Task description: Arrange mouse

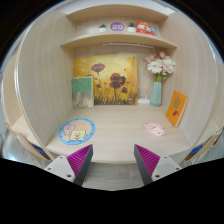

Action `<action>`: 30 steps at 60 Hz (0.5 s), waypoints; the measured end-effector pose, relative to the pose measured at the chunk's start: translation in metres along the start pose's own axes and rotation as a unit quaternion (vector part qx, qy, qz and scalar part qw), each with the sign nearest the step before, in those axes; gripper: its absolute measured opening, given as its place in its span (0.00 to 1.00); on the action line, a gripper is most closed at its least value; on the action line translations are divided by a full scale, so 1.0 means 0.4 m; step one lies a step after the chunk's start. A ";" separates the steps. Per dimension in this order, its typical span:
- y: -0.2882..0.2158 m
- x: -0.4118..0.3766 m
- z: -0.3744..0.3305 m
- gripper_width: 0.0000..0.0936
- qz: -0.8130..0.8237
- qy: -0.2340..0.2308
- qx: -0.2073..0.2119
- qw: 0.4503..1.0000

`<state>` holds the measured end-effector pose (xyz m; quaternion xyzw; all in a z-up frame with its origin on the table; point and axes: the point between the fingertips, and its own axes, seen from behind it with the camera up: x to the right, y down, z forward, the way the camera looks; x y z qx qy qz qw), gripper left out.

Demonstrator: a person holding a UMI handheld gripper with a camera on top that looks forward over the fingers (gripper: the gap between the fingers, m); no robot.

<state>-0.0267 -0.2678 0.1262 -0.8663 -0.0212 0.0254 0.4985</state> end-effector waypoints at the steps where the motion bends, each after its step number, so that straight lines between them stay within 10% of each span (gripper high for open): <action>1: 0.015 -0.002 0.001 0.89 0.002 0.002 -0.002 1.000; 30: 0.168 0.485 0.216 0.87 0.024 0.073 -0.079 0.994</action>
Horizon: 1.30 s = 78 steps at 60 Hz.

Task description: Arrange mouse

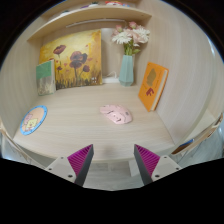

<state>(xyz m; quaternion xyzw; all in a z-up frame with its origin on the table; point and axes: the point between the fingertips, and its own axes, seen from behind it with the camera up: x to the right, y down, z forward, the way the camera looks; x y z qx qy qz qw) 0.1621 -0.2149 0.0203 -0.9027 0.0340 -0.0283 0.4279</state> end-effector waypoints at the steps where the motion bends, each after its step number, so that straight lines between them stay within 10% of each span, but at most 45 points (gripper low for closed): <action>1: -0.003 0.008 0.015 0.88 0.002 -0.002 -0.002 1.000; 38: -0.244 0.103 0.416 0.89 -0.017 -0.028 -0.012 0.999; 51: -0.261 0.101 0.448 0.57 0.001 -0.025 -0.023 0.999; 70: -0.275 0.087 0.423 0.39 0.007 0.032 -0.074 0.997; 78: -0.471 -0.028 0.314 0.39 0.022 0.030 -0.019 0.999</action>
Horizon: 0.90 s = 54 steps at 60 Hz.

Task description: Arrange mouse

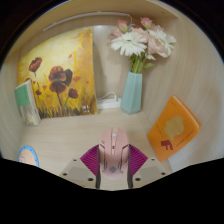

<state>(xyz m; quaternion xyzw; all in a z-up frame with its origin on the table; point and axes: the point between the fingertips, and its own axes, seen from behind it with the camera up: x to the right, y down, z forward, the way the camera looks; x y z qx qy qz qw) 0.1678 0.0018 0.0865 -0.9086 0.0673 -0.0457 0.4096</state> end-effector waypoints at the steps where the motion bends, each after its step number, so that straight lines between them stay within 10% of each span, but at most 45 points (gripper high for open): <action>1: -0.030 -0.023 -0.021 0.39 0.001 -0.002 0.009 1.000; 12: -0.323 -0.362 -0.264 0.39 0.005 -0.058 0.124 0.991; 21: -0.333 -0.681 -0.357 0.39 -0.032 -0.119 0.148 0.981; 54: 0.378 -0.984 -0.098 0.39 -0.087 -0.131 -0.068 0.985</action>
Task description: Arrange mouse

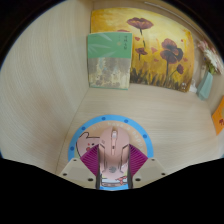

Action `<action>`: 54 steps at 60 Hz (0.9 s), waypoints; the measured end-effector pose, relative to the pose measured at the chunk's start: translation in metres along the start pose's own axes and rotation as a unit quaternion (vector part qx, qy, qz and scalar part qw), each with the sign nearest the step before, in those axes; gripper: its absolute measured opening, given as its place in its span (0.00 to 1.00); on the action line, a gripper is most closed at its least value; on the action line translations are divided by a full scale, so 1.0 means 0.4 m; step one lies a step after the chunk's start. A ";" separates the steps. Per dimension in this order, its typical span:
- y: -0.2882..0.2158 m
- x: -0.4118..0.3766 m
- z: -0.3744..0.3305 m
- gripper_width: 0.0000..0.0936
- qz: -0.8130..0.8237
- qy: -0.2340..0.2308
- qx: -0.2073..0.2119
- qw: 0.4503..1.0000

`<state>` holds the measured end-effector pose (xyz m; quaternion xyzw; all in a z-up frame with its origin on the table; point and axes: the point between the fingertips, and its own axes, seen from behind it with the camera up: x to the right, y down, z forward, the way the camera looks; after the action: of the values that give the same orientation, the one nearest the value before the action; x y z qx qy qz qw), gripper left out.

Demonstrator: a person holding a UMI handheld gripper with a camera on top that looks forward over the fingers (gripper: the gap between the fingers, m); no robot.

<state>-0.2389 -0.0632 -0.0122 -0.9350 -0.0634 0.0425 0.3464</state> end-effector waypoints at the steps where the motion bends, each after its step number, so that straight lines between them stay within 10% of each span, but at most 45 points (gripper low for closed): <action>1: -0.004 -0.001 -0.008 0.39 0.005 -0.001 0.001 1.000; 15: 0.004 -0.004 0.007 0.54 0.005 0.003 -0.005 1.000; 23: -0.020 -0.005 -0.030 0.81 0.009 -0.002 -0.009 1.000; 54: -0.253 0.263 -0.506 0.81 0.058 0.058 0.117 0.990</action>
<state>-0.1191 -0.1016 0.2034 -0.8908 0.0165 0.0155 0.4537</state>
